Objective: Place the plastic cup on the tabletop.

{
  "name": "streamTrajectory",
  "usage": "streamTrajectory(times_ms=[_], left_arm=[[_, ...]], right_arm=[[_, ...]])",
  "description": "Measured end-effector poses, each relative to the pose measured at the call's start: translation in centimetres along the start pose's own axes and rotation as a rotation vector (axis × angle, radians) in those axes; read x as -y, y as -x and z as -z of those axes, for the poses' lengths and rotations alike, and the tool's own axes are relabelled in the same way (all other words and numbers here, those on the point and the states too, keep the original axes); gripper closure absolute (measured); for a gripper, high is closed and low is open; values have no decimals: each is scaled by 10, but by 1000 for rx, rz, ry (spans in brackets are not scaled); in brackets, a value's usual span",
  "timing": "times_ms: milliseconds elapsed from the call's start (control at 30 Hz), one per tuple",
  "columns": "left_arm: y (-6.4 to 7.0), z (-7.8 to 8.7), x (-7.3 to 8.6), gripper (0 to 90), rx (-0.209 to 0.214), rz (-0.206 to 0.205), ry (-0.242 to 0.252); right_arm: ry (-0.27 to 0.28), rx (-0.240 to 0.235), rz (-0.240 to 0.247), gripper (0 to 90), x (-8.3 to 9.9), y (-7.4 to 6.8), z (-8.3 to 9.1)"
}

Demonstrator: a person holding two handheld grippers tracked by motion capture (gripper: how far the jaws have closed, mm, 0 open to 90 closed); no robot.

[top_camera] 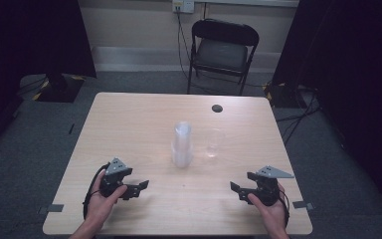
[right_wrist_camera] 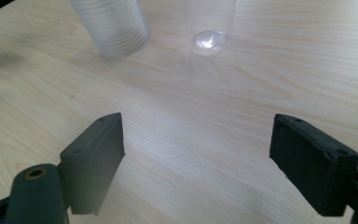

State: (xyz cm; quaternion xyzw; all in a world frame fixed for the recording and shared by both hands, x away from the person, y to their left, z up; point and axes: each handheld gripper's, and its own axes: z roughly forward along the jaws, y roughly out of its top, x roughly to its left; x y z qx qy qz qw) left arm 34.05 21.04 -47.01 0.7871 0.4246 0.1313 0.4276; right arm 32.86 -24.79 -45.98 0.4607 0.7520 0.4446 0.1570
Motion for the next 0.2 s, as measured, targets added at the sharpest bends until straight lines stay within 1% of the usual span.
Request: streamTrajectory(times_ms=[33, 67, 100, 133, 200], left_arm=[[2, -1, 1, 181, 1, 2, -4], [3, -1, 1, 182, 5, -5, -8], [4, -2, 1, 182, 9, -10, -11], [5, -2, 1, 183, 10, -19, -18], [5, -3, 1, 183, 13, -24, -17]], right_arm=[[11, -1, -4, 177, 1, 0, 1], [5, 5, -3, 176, 1, 0, 1], [-4, 22, 12, 175, 2, 0, 0], [-18, 36, 18, 169, 4, 1, -2], [-65, 59, 21, 159, 8, 3, -9]])
